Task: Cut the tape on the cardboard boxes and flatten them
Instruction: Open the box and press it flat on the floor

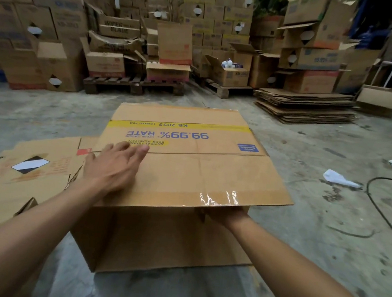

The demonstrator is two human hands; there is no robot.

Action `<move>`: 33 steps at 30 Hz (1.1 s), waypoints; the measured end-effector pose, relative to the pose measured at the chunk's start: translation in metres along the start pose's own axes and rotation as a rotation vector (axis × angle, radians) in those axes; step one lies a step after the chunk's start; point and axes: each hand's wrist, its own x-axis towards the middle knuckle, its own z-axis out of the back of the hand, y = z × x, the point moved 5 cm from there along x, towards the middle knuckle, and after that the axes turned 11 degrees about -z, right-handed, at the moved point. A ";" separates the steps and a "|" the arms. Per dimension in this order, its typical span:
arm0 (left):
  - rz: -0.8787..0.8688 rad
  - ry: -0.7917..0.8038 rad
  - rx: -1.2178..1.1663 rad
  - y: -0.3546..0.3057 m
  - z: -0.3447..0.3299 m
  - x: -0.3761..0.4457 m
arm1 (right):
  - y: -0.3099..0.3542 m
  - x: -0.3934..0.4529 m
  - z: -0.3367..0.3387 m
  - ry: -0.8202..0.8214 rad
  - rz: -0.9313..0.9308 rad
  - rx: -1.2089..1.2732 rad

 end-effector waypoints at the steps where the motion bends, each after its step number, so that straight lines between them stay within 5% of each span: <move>1: 0.018 0.009 -0.026 -0.001 0.000 0.002 | -0.007 0.002 -0.003 -0.046 0.009 -0.015; 5: 0.098 0.065 -0.054 -0.001 0.003 0.003 | -0.017 -0.025 -0.009 -0.276 0.098 0.008; 8: 0.107 0.140 -0.037 -0.001 0.000 0.003 | -0.023 -0.047 -0.002 -0.600 0.177 -0.342; 12: 0.180 0.165 -0.061 -0.005 0.001 0.008 | -0.061 -0.070 0.007 -0.735 0.099 -0.442; 15: 0.161 0.189 -0.118 0.000 -0.006 0.013 | -0.113 -0.081 0.030 -0.751 -0.171 -0.313; 24: 0.034 0.137 -0.084 0.016 -0.015 0.003 | -0.192 -0.082 0.087 -0.861 -0.593 0.356; 26: 0.022 0.148 -0.068 0.025 -0.015 0.000 | -0.196 -0.074 0.096 -0.764 -0.580 0.596; 29: 0.026 0.166 -0.042 0.043 -0.019 -0.003 | -0.169 -0.073 0.128 -0.954 -0.446 0.755; 33: 0.019 0.174 -0.094 0.070 -0.029 0.004 | -0.106 -0.091 0.166 -1.218 -0.357 0.572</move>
